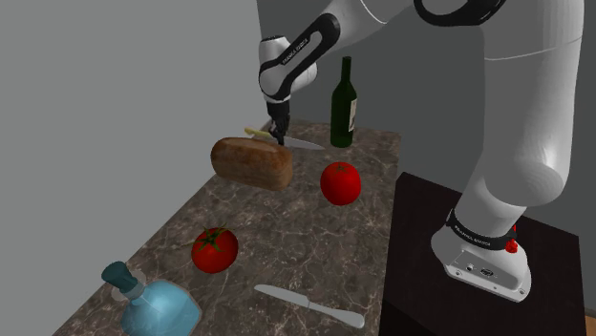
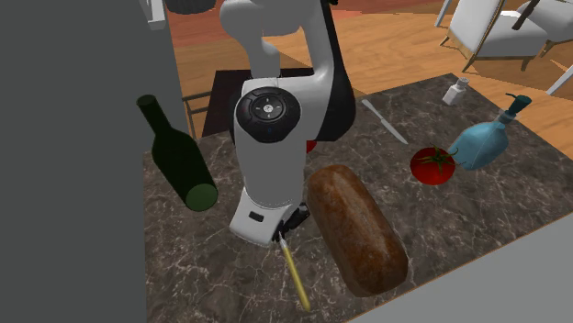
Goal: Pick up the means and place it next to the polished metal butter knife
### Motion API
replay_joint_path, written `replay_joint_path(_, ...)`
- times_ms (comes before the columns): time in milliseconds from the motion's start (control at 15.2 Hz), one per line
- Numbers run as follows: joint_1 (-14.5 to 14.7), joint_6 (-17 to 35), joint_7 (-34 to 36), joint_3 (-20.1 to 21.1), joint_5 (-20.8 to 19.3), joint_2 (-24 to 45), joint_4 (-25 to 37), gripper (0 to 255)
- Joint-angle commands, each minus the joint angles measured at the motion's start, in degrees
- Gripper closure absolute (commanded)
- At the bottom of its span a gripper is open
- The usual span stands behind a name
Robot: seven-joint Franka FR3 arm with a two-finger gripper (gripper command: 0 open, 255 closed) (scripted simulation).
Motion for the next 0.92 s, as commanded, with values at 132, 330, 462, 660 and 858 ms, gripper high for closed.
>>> replay_joint_path(132, 0.0, -2.7, 0.0, 0.0, 0.0, -1.7, 1.0, 255)
replay_joint_path(330, 0.0, -4.7, 0.0, 0.0, 0.0, -2.9, 1.8, 255)
replay_joint_path(462, 0.0, -6.0, 0.0, 0.0, 0.0, -3.6, 2.4, 255)
replay_joint_path(660, 0.0, -8.0, 0.0, 0.0, 0.0, -4.6, 3.4, 255)
replay_joint_path(858, 0.0, -9.6, 0.0, 0.0, 0.0, -5.3, 4.3, 255)
